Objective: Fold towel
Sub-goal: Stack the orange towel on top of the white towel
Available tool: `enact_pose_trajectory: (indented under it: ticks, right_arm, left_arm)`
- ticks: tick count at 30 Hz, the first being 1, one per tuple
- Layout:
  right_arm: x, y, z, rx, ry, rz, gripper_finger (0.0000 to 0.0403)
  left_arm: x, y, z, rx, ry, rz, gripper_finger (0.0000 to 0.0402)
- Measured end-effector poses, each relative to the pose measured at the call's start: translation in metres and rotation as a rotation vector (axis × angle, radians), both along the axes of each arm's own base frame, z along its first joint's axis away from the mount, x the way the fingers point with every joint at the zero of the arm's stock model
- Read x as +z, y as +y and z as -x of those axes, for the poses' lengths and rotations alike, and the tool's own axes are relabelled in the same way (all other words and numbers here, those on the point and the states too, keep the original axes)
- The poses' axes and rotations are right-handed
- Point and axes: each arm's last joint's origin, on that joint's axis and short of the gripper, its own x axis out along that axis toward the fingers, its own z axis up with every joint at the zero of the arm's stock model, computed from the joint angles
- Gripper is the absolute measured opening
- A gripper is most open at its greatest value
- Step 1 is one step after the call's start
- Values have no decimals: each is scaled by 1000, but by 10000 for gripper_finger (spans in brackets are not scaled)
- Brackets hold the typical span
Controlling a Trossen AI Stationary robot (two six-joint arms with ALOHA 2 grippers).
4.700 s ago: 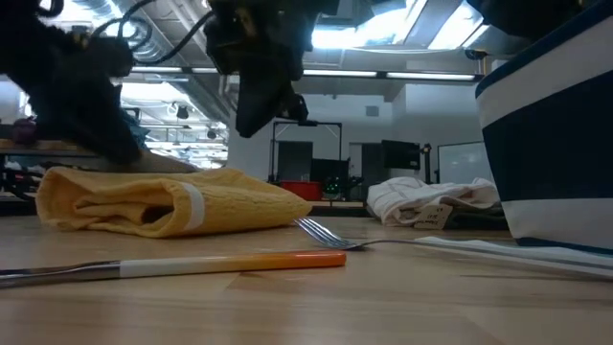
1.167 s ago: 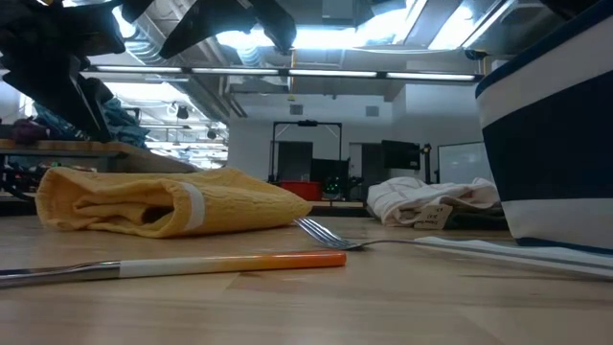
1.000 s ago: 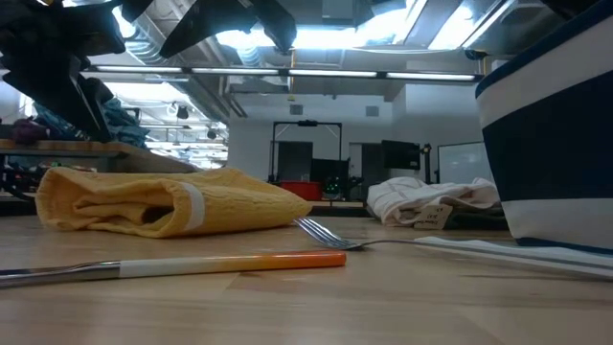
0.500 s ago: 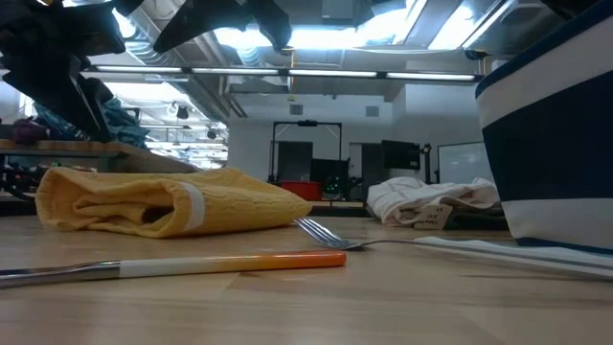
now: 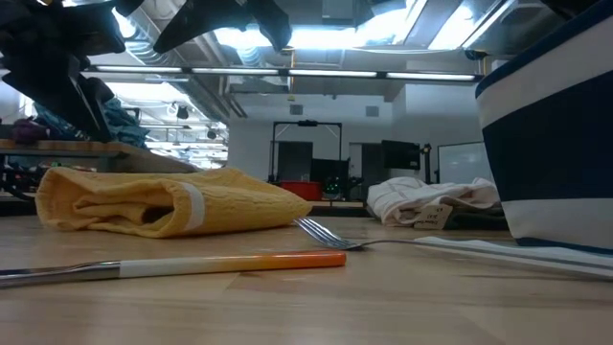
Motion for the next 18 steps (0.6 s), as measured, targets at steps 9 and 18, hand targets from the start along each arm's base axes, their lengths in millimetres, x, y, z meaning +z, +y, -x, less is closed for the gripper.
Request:
enact_pose_trajectory:
  ticks: [9,18]
  right_arm:
    - [0,-2,0,-38,-9,48,205]
    - [0,-2,0,-38,-10,48,204]
  left_arm:
    - [0,2,-1,-35,9,-44,145]
    - [-2,20,-3,21,59,-118,145]
